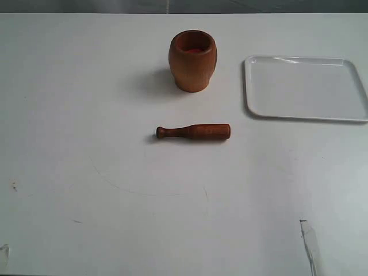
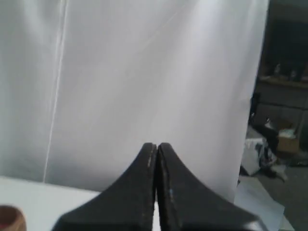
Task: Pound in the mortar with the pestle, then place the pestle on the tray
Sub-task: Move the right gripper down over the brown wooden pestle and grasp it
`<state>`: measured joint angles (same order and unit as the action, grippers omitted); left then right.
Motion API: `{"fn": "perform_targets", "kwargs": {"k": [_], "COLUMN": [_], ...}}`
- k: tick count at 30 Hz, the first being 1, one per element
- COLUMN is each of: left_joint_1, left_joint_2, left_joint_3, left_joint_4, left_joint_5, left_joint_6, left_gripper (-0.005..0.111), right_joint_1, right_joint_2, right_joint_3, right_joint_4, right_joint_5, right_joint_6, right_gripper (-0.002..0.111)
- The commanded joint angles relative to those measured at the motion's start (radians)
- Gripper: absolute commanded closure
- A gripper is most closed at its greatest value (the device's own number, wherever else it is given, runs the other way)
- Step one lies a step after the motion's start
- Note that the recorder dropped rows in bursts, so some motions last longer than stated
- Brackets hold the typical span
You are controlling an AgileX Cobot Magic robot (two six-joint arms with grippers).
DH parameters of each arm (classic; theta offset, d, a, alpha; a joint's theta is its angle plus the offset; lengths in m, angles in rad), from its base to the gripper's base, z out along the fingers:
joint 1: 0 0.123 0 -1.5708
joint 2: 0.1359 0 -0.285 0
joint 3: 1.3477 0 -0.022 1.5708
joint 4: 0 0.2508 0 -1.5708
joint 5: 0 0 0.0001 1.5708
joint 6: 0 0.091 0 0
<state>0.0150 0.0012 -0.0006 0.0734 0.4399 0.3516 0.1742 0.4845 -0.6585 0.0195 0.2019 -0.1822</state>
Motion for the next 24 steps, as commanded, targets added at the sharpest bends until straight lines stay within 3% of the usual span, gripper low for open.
{"fn": "perform_targets", "kwargs": {"k": [1,13,24], "left_joint_1": [-0.008,-0.008,-0.008], "left_joint_2": [-0.001,-0.001,-0.001], "left_joint_3": [0.001,0.001,0.001], "left_joint_4": [-0.007,-0.007,-0.007], "left_joint_5": [-0.003,-0.003,-0.003], "left_joint_6": [-0.008,-0.008,-0.008], "left_gripper": [0.107,0.107,0.107], "right_joint_1": [0.113,0.485,0.565], "right_joint_2": [0.199,0.757,1.257], "right_joint_3": [-0.095,-0.409,-0.673], "right_joint_4": [0.048,0.124,0.122], "right_joint_5": [0.133,0.406,0.597], "right_joint_6": [-0.202,-0.511,-0.582], "right_gripper": [0.108,0.108,0.108]}}
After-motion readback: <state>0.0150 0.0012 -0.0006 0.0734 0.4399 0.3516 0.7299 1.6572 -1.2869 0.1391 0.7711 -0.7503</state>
